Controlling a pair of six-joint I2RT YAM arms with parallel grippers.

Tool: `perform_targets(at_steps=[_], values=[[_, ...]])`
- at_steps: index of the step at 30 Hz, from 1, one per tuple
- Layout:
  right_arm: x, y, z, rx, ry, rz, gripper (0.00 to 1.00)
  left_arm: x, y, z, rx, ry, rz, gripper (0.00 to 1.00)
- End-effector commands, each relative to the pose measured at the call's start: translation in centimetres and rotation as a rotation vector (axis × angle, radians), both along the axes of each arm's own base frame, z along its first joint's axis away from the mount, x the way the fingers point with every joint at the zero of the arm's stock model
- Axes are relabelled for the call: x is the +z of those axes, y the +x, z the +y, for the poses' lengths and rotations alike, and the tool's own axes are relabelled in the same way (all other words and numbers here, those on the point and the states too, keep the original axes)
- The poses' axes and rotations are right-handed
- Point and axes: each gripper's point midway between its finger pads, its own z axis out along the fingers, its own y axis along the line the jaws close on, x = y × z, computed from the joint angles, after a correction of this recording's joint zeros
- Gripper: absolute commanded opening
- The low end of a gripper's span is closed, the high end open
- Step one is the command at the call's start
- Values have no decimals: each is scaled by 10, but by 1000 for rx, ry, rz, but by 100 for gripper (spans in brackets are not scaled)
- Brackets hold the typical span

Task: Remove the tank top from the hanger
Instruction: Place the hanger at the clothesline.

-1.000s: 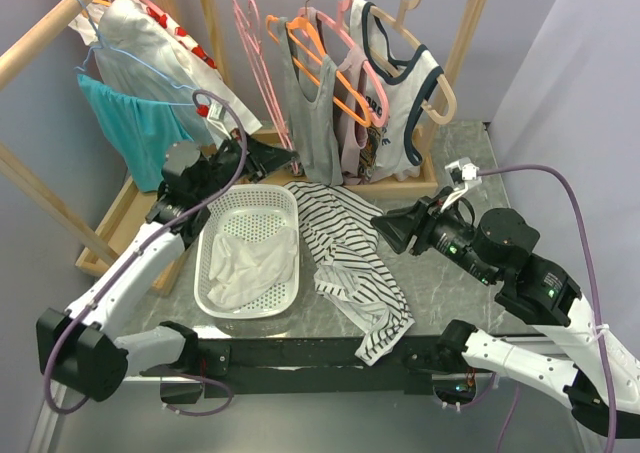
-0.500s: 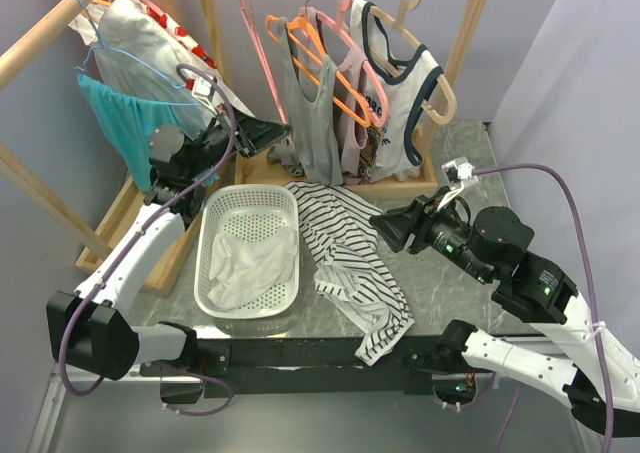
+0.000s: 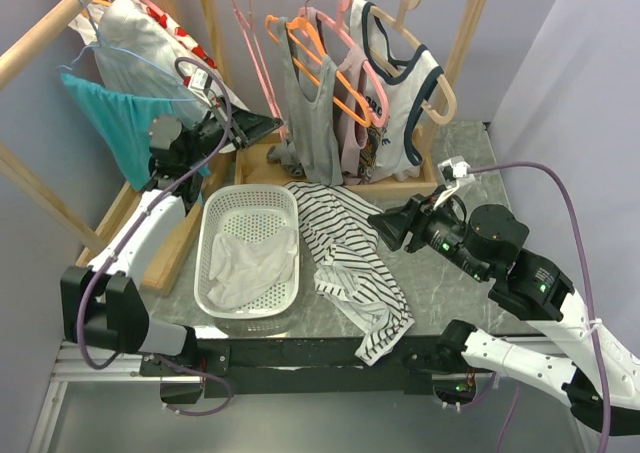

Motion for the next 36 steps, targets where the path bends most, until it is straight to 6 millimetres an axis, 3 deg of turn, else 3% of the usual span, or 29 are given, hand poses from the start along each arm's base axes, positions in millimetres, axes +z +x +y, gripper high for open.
perform_targets(at_steps=[1, 10, 13, 14, 16, 20, 30, 34, 36], values=[[9, 3, 0, -9, 9, -31, 60, 11, 2, 3, -50, -15, -47, 1], [7, 6, 0, -17, -1, -28, 60, 2, 18, 9, -59, -34, -23, 1], [7, 7, 2, -15, -5, -29, 60, 8, 32, 23, -38, -55, -18, 1], [8, 7, 3, -12, -7, -31, 60, 19, 32, 24, -46, -61, -49, 1], [9, 9, 3, -15, -13, -33, 61, 16, 36, 24, -68, -68, -28, 1], [8, 10, -2, -37, -16, -33, 61, 3, 36, 25, -69, -84, 10, 1], [3, 10, -5, -47, -21, -30, 62, 0, 15, 25, -56, -34, -5, 2], [3, 11, -5, -56, -16, -28, 63, -1, 6, 27, -28, 10, 24, 10], [1, 13, -8, -77, -16, -22, 70, 1, 3, 28, -18, 30, 9, 13]])
